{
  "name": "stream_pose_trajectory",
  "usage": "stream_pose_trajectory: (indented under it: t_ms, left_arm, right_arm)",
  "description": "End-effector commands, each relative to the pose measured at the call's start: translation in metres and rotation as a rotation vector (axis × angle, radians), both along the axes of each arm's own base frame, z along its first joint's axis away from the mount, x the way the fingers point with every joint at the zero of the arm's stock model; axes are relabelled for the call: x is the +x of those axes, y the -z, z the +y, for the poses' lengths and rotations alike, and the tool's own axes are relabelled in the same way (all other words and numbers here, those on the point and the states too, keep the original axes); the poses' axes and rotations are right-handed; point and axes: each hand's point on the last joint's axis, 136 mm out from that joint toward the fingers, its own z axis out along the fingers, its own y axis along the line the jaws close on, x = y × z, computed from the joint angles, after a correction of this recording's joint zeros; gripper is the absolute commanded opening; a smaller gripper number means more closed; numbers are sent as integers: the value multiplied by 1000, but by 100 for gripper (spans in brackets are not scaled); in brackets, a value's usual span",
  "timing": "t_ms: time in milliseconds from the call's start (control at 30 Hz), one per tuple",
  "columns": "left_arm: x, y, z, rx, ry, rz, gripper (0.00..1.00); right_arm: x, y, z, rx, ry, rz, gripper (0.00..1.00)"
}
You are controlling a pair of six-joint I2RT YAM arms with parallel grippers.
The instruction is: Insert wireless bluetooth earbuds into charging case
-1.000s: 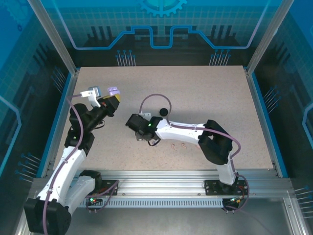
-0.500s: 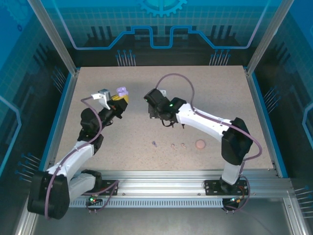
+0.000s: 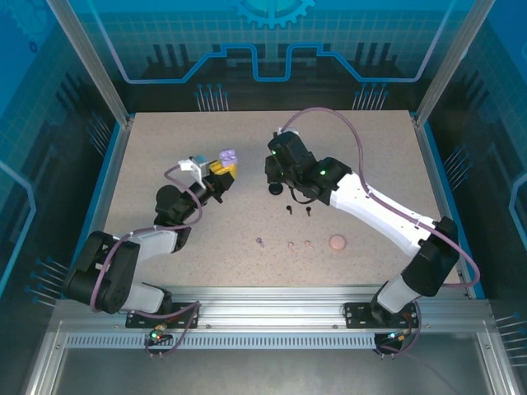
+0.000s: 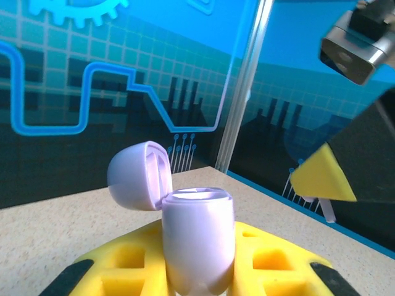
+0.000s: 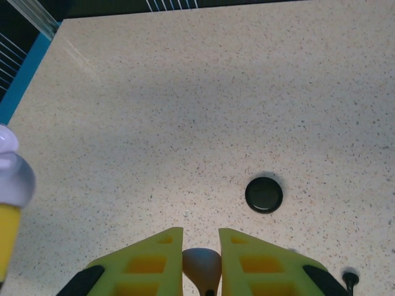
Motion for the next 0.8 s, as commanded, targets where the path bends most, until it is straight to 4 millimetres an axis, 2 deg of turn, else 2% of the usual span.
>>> stream_pose_trajectory:
  t_ms: [0, 300, 567, 767]
  left_arm:
    - [-14, -15, -12, 73, 29, -170, 0]
    - [-10, -15, -37, 159, 50, -265, 0]
    - [-12, -40, -57, 189, 58, -387, 0]
    - [-7, -59, -74, 197, 73, -468, 0]
  right_arm:
    - [-1, -26, 3, 53, -55, -79, 18]
    - [-6, -65, 17, 130, -121, -225, 19]
    - [-16, -96, 28, 210, -181, -380, 19]
    - [-20, -119, 25, 250, -186, -480, 19]
